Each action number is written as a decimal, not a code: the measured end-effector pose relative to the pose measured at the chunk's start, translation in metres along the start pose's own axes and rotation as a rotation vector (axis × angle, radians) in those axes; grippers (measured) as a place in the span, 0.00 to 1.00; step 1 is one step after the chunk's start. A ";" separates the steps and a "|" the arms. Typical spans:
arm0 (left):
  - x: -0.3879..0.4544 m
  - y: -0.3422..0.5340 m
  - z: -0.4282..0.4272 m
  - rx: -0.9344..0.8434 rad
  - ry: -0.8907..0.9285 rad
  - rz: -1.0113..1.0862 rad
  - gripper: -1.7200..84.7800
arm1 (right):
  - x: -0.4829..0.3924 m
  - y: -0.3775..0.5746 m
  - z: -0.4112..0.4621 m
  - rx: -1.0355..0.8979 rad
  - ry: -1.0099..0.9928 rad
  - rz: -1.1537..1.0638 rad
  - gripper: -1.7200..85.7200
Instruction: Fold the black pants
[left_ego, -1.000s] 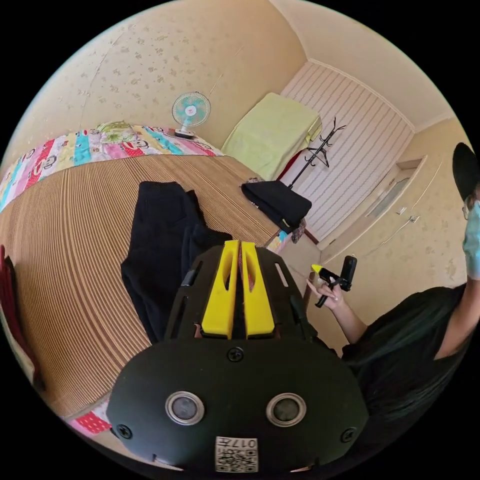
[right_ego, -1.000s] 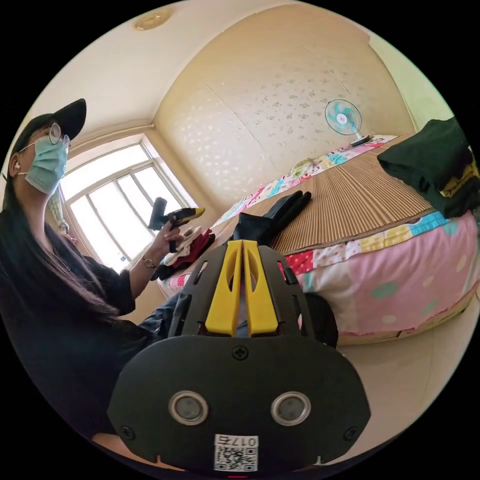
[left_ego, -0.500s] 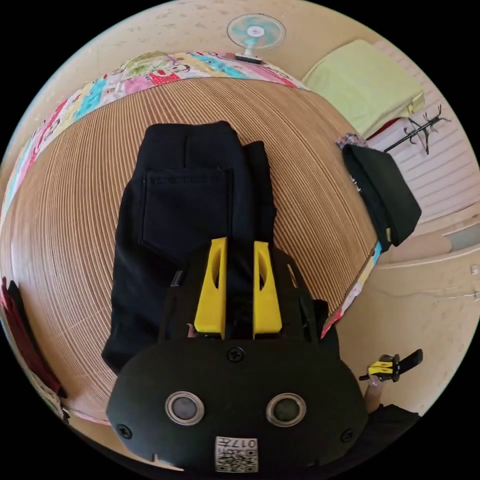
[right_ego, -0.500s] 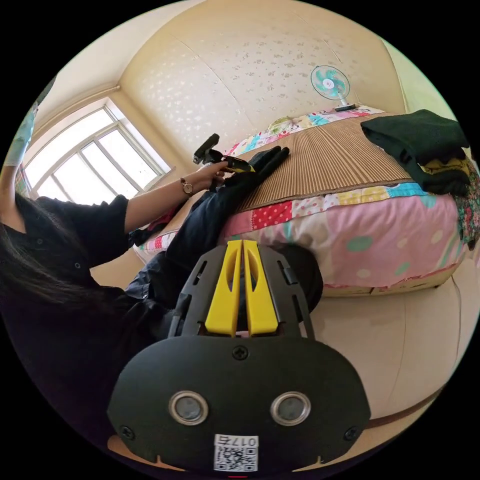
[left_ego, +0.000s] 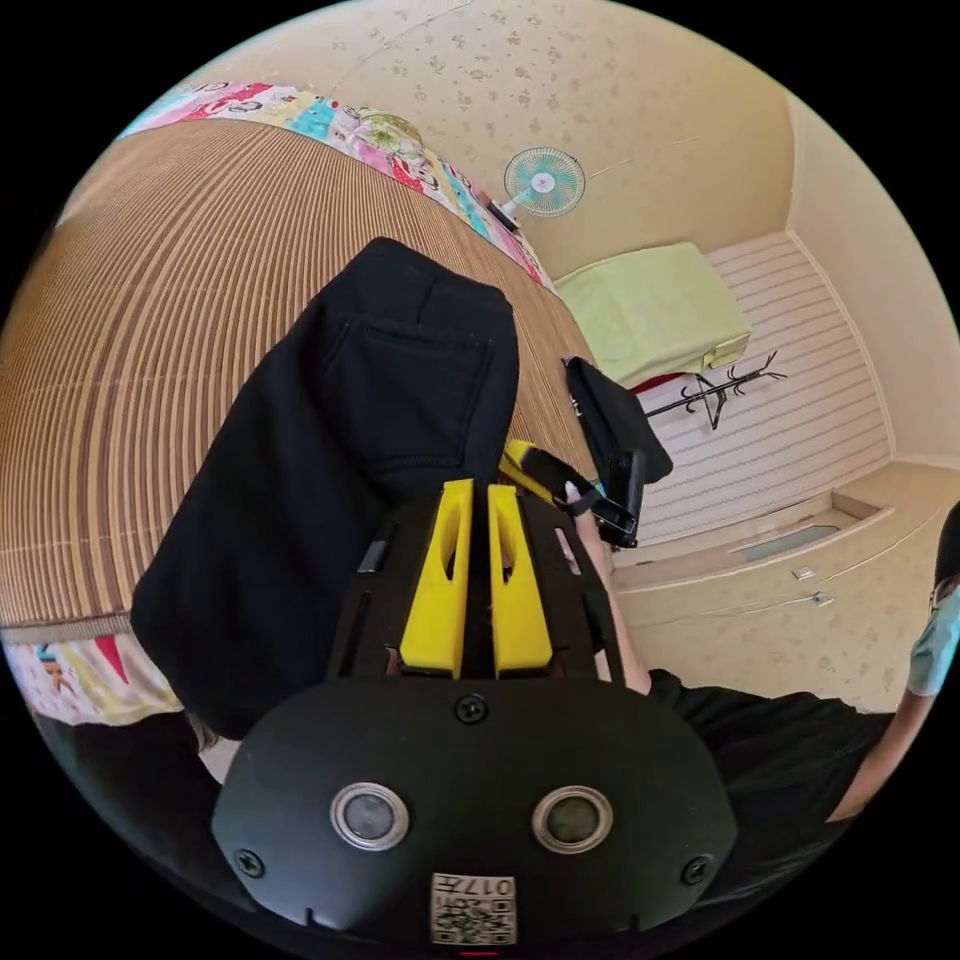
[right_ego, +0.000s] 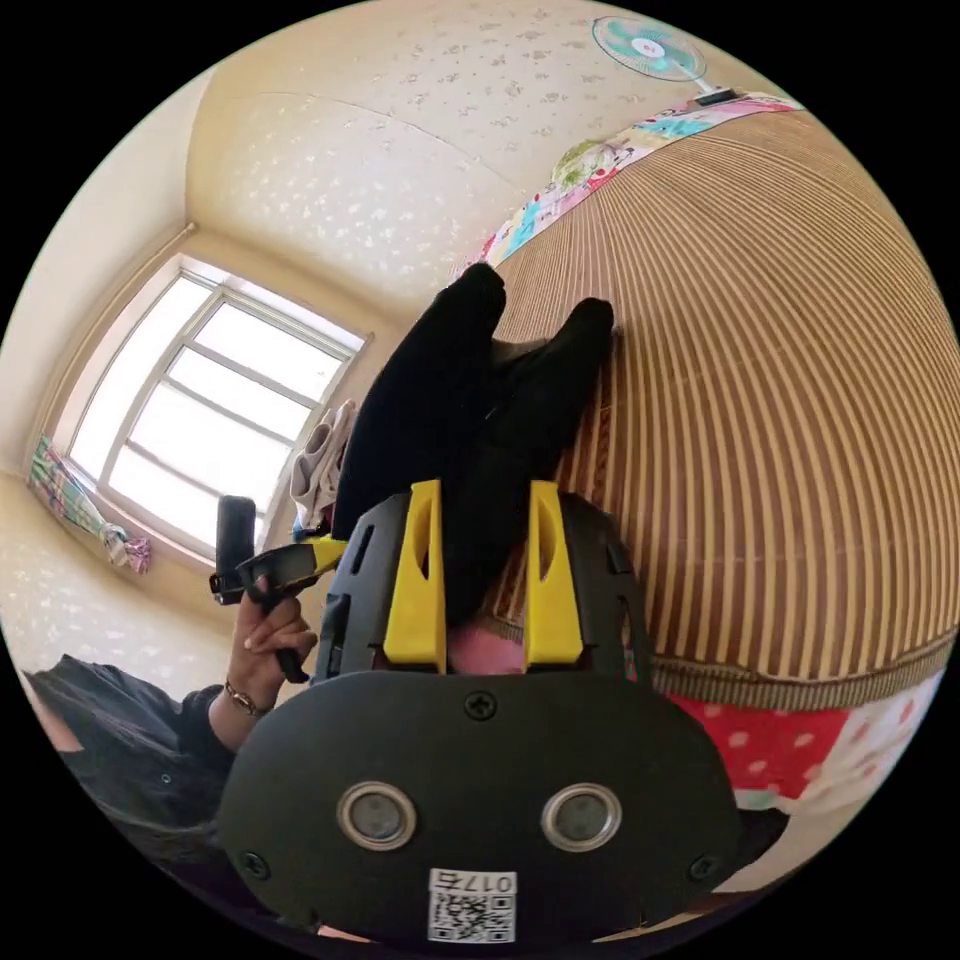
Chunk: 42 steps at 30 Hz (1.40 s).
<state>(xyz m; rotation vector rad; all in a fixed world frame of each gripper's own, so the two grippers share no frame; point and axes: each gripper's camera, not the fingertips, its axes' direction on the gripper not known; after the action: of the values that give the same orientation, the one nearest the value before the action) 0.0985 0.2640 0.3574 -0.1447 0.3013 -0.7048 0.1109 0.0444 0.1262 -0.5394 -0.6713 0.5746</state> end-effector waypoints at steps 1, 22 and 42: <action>0.006 0.006 -0.013 0.018 -0.022 0.015 0.06 | -0.006 0.000 0.007 -0.012 0.018 0.007 0.11; 0.130 -0.071 -0.378 0.571 0.039 0.394 0.03 | -0.320 -0.119 -0.228 0.661 0.174 -0.614 0.07; -0.095 -0.041 -0.154 0.037 -0.329 0.139 0.12 | -0.042 -0.026 -0.017 0.094 0.327 -0.083 0.15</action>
<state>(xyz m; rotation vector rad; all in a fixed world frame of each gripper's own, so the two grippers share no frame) -0.0440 0.2909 0.2422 -0.2001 -0.0169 -0.5379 0.1039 -0.0062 0.1137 -0.5011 -0.3528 0.4247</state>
